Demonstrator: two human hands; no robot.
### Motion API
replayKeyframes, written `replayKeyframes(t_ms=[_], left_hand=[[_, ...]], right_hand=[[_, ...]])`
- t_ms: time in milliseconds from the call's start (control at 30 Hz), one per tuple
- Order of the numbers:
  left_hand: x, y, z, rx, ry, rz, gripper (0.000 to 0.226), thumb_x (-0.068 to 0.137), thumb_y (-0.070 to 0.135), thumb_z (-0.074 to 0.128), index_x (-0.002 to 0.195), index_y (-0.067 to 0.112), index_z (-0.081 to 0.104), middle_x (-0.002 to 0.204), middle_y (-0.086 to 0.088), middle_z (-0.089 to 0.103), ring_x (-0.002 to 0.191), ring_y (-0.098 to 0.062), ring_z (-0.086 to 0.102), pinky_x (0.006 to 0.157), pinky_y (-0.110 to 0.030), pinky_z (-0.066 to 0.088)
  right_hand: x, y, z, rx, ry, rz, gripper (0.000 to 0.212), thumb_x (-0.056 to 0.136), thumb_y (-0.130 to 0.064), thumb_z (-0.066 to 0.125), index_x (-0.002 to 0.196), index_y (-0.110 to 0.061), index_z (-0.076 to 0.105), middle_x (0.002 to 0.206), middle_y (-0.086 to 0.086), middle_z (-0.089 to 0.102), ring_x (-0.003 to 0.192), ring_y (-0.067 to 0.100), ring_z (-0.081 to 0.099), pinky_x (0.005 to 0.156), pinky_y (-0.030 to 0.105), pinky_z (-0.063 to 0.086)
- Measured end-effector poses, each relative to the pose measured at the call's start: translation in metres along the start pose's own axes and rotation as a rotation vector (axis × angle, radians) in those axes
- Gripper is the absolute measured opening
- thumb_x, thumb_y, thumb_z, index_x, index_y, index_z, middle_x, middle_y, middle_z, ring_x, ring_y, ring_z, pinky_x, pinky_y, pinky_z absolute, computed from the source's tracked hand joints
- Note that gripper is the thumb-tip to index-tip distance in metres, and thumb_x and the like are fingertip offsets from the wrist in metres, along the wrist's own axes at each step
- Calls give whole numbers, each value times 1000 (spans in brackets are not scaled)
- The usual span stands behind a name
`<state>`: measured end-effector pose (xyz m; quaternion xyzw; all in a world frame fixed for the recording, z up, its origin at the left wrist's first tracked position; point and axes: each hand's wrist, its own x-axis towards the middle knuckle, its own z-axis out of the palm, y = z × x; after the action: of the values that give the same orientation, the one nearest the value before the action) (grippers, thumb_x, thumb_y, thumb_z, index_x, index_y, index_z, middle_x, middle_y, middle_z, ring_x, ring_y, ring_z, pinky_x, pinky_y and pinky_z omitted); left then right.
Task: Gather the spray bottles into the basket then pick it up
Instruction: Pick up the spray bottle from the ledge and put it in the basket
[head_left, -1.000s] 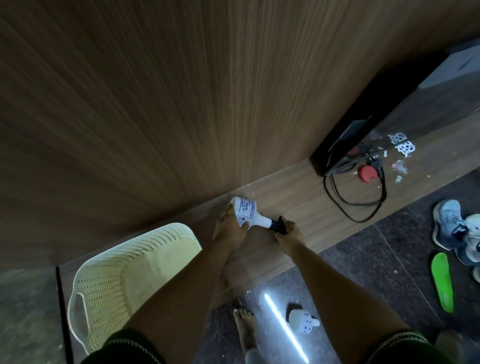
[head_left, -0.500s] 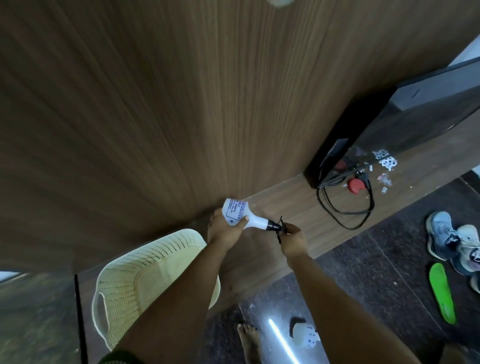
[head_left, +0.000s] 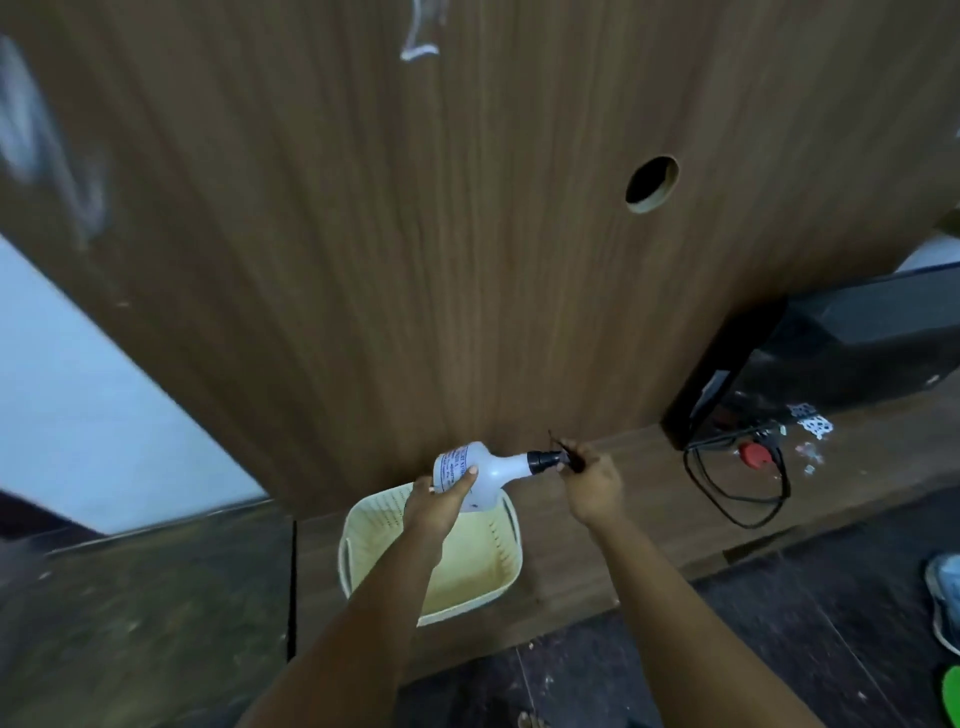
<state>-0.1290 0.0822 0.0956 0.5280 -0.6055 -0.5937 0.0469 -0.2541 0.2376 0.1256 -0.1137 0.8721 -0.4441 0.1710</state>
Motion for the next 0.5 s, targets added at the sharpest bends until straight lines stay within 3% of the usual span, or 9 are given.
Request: replayKeyframes(t_ms=[100,200,333,367,433,500], left_hand=[[-12,-23,-42,-81,-25,-58,62,61,67,71,85,9,68,91,-12,69,82,-28,64,73,-39,47],[-24,-42,-75,-187,-37,-125,47,61,60,76,76,17,67,89,-3,69,88,-22,65,89,-37,52],[-22,-60,-95,-332,-26,-192,34,78,44,73,85,12,62,83,-2,59,69,-15,52,64,-26,43],[-21,-64,-97,-382,-34,-216,33,82,39,71,96,10,62,90,-5,60,72,-16,54,65,-27,42],[-14,-73,-96,-496,-35,-257,36,89,25,65,119,7,56,116,-11,59,100,-24,59,79,-31,46],[-6,-83,-93,-552,-16,-293,36,91,13,62,124,1,52,134,-15,50,124,-29,51,96,-32,44]], right_hand=[[-28,-28,15,-97,-64,-143,37,85,2,56,120,-9,63,122,15,62,115,31,56,94,28,40],[-48,-49,31,-143,-151,-241,36,85,-2,58,119,-15,64,121,11,63,112,27,59,89,22,40],[-57,-69,56,-228,-326,-344,37,89,-1,55,122,-17,61,116,7,68,101,22,63,80,22,43],[-58,-73,63,-250,-361,-359,38,89,-1,54,123,-17,60,114,8,69,97,22,63,77,21,42],[-56,-80,76,-279,-407,-393,39,89,1,53,123,-18,60,112,9,69,95,23,64,78,19,43],[-51,-82,90,-310,-447,-443,39,87,0,54,118,-23,62,110,8,71,95,25,66,83,27,50]])
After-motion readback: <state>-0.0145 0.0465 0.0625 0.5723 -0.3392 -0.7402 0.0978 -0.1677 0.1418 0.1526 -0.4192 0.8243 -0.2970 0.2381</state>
